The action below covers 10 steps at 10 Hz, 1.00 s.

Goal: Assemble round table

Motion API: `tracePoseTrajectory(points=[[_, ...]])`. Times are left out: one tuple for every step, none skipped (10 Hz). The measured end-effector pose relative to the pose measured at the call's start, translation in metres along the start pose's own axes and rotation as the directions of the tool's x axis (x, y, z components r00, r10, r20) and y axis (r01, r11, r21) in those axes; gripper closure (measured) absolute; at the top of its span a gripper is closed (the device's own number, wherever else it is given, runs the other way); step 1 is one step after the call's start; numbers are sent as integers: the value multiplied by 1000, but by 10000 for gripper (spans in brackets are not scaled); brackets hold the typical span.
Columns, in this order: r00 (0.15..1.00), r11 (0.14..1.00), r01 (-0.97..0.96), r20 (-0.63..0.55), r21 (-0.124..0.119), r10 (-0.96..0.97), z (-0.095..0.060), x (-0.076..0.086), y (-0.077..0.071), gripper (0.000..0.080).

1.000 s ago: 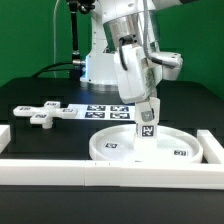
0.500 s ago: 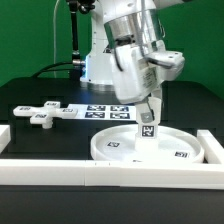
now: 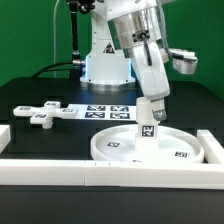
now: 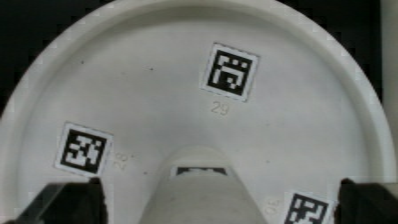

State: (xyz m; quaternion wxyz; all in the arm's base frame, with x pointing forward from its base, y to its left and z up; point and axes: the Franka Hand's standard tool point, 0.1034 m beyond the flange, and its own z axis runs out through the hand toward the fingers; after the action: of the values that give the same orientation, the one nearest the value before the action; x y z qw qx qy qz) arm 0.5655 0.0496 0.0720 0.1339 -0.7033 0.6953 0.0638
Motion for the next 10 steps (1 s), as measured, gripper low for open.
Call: tracePoseTrajectory(points=[[997,997,82,-1,-7,-82,0,-1,1,150],[966,965,259,-7,-39,-259,-1,-5,3,150],[919,917,392,-3,-65,-393,-3,-9,5,150],[857,853,514,11,-89,-515,-5,-14,8,150],[792,786,609,24,-103,-610,-6,-19,10,150],[736,729,676,39,-106,-676,-6,-22,14,150],[678,671,734,50,-106,-734,-6,-21,19,150],[658,655,751,13,-87,-753,-9,-15,22,150],[622,618,781,26,-91,-782,-8,-15,24,150],[599,595,799,28,-88,-800,-7,-15,23,150]])
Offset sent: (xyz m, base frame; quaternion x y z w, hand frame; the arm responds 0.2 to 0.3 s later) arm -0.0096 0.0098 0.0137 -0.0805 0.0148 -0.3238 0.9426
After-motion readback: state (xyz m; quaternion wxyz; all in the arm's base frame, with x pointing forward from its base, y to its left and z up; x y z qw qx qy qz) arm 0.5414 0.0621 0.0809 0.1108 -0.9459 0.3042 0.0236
